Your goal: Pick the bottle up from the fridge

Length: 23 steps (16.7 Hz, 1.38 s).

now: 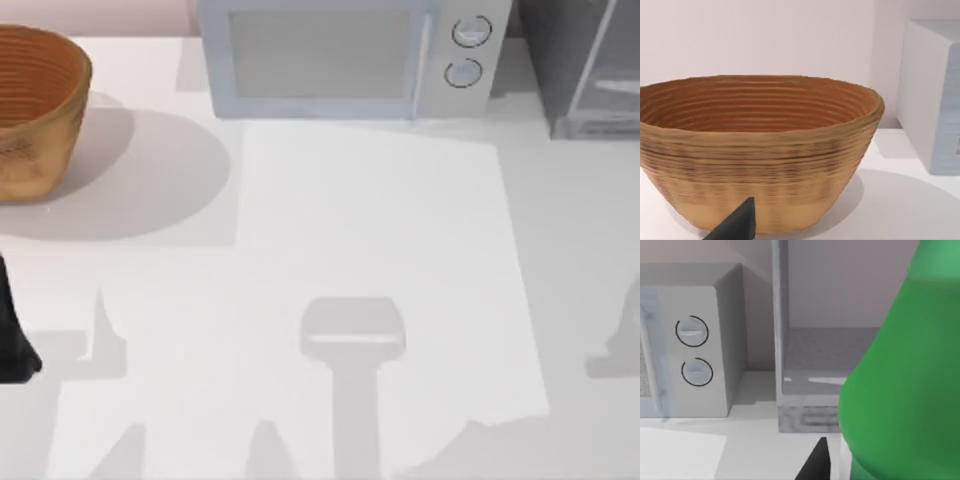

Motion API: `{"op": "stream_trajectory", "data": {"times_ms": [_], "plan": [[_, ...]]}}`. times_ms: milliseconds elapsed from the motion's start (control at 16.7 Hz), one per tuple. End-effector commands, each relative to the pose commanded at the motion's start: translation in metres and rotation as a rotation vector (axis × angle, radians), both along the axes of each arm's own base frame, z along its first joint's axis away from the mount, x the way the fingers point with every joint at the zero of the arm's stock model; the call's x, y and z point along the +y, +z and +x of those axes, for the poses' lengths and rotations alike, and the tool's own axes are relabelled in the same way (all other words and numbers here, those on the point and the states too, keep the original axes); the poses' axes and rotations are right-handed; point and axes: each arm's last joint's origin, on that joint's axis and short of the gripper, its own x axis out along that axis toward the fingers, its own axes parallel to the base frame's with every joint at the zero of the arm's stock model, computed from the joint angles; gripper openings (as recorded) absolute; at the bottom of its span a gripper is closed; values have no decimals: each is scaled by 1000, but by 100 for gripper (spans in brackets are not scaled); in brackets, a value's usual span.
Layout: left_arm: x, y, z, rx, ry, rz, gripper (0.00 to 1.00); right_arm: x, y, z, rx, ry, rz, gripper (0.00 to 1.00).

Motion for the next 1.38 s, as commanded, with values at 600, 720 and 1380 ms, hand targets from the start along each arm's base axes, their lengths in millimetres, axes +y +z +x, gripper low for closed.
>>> {"op": "stream_trajectory", "data": {"times_ms": [600, 720, 1380], "plan": [[0, 0, 0, 0, 0, 0, 100, 62, 26, 50, 48, -8, 4, 0], [0, 0, 0, 0, 0, 0, 100, 88, 17, 61, 81, -7, -13, 0], [0, 0, 0, 0, 0, 0, 100, 203, -29, 56, 52, -1, -3, 0]]}}
